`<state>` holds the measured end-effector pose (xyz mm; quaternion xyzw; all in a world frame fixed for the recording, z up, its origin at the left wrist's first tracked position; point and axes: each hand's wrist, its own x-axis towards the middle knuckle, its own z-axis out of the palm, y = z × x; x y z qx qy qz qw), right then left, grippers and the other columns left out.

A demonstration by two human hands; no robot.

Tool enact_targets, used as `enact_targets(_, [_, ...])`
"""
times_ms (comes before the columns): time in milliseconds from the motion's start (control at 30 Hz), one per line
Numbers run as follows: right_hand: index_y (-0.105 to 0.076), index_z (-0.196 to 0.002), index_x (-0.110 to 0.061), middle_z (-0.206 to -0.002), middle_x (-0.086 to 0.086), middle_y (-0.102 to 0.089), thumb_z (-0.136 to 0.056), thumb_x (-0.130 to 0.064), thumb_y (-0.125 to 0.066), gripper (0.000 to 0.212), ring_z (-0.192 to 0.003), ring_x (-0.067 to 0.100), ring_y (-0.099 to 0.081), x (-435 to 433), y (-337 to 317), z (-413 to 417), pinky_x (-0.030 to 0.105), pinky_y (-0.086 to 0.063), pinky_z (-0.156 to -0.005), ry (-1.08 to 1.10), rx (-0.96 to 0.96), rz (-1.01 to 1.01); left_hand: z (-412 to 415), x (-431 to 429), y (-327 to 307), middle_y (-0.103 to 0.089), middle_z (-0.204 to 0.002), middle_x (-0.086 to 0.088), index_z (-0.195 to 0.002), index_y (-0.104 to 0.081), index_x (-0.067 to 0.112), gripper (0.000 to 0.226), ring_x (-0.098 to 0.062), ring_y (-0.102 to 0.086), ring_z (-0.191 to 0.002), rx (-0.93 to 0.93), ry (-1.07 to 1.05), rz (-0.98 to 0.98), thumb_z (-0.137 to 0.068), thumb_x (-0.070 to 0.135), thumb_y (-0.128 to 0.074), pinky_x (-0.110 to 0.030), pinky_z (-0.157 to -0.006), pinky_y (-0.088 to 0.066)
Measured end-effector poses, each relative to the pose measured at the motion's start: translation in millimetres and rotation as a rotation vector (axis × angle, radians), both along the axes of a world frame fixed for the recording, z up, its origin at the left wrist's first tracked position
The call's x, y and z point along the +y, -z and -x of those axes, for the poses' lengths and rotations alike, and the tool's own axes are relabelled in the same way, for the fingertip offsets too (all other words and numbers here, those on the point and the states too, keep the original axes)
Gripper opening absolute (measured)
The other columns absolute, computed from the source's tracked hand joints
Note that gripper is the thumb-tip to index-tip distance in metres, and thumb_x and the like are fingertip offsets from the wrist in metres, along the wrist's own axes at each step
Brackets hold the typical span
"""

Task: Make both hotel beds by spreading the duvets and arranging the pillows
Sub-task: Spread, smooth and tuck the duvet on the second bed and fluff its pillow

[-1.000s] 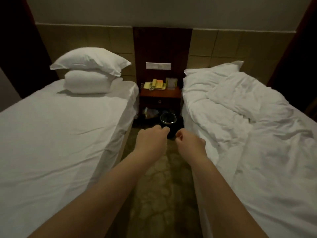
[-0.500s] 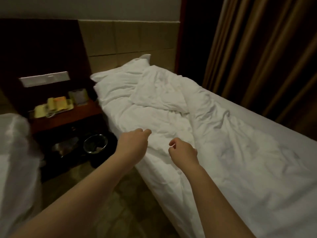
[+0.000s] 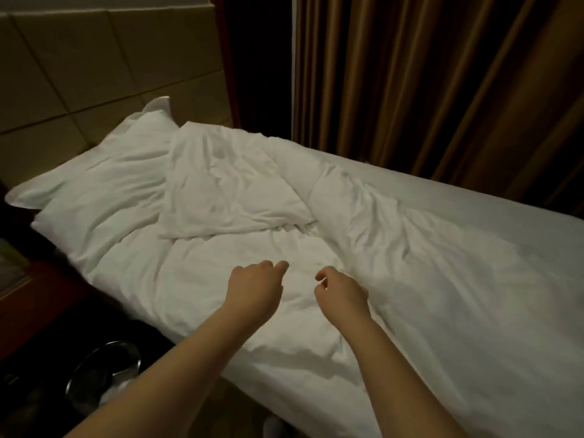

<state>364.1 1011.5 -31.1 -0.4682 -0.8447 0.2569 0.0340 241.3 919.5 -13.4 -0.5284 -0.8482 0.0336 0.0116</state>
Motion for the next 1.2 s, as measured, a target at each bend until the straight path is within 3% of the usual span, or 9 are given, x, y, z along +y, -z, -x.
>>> enact_targets(167, [-0.052, -0.125, -0.025, -0.123, -0.002, -0.061, -0.094, -0.018, -0.038, 0.034, -0.115, 0.02, -0.054, 24.3, 31.1, 165.5, 0.033, -0.033, -0.095, -0.132, -0.035, 0.09, 140.1, 6.9, 17.0, -0.053, -0.118, -0.001, -0.141, -0.03, 0.027, 0.047, -0.024, -0.058, -0.103, 0.012, -0.092, 0.113, -0.096, 0.022, -0.042, -0.031, -0.072, -0.033])
enact_targets(400, [-0.053, -0.123, -0.024, -0.119, -0.003, -0.063, -0.094, -0.012, -0.036, 0.036, -0.111, 0.021, -0.055, 31.8, 39.1, 357.4, 0.033, -0.034, -0.093, -0.361, -0.061, -0.005, 310.8, 3.2, 35.8, -0.05, -0.118, -0.001, -0.149, -0.016, 0.03, 0.064, -0.021, -0.057, -0.098, -0.037, -0.291, 0.206, -0.094, 0.023, -0.048, -0.029, -0.069, -0.033])
enact_targets(533, [-0.054, -0.122, -0.024, -0.118, 0.001, -0.063, -0.089, -0.01, -0.039, 0.038, -0.113, 0.025, -0.055, 42.3, 61.0, 442.3, 0.035, -0.034, -0.093, -0.37, -0.1, -0.069, 403.7, 23.3, 62.6, -0.047, -0.126, -0.005, -0.15, -0.012, 0.03, 0.067, -0.025, -0.055, -0.107, -0.105, -0.293, 0.204, -0.095, 0.026, -0.049, -0.033, -0.078, -0.039])
enact_targets(733, [-0.052, -0.123, -0.023, -0.115, 0.0, -0.062, -0.088, -0.007, -0.047, 0.039, -0.107, 0.023, -0.056, 44.2, 127.7, 559.8, 0.034, -0.035, -0.091, -0.281, -0.236, 0.021, 536.2, 56.3, 137.5, -0.051, -0.117, -0.009, -0.15, -0.011, 0.027, 0.073, -0.024, -0.056, -0.097, -0.218, -0.2, 0.255, -0.092, 0.022, -0.055, -0.03, -0.067, -0.037])
enact_targets(867, [-0.05, -0.127, -0.023, -0.119, 0.0, -0.059, -0.089, -0.01, -0.049, 0.04, -0.109, 0.024, -0.055, 40.5, 158.1, 611.8, 0.035, -0.034, -0.091, -0.213, -0.316, 0.114, 599.1, 64.5, 182.3, -0.047, -0.126, -0.016, -0.151, -0.005, 0.027, 0.078, -0.031, -0.051, -0.111, -0.405, -0.227, 0.337, -0.091, 0.026, -0.056, -0.037, -0.086, -0.044])
enact_targets(933, [-0.049, -0.128, -0.023, -0.119, 0.001, -0.058, -0.09, -0.011, -0.049, 0.04, -0.109, 0.025, -0.054, 40.3, 169.6, 626.7, 0.035, -0.034, -0.089, -0.165, -0.329, 0.138, 617.9, 70.4, 201.9, -0.047, -0.125, -0.018, -0.15, -0.003, 0.03, 0.081, -0.033, -0.051, -0.111, -0.51, -0.232, 0.369, -0.09, 0.028, -0.057, -0.039, -0.088, -0.045])
enact_targets(1100, [-0.044, -0.132, -0.023, -0.121, 0.003, -0.055, -0.09, -0.013, -0.049, 0.044, -0.11, 0.025, -0.053, 40.8, 184.2, 646.6, 0.035, -0.033, -0.089, -0.12, -0.392, 0.165, 632.8, 81.6, 233.4, -0.061, -0.098, -0.012, -0.151, 0.006, 0.024, 0.091, -0.024, -0.057, -0.082, -0.801, -0.193, 0.342, -0.088, 0.025, -0.06, -0.028, -0.066, -0.04])
enact_targets(1200, [-0.042, -0.133, -0.022, -0.12, 0.003, -0.055, -0.089, -0.012, -0.048, 0.045, -0.107, 0.026, -0.053, 40.3, 184.3, 653.8, 0.036, -0.035, -0.087, -0.118, -0.407, 0.127, 633.9, 86.2, 233.8, -0.052, -0.072, -0.002, -0.148, -0.015, 0.02, 0.071, -0.013, -0.048, -0.059, -0.906, -0.256, 0.192, -0.088, 0.009, -0.052, -0.022, -0.049, -0.032])
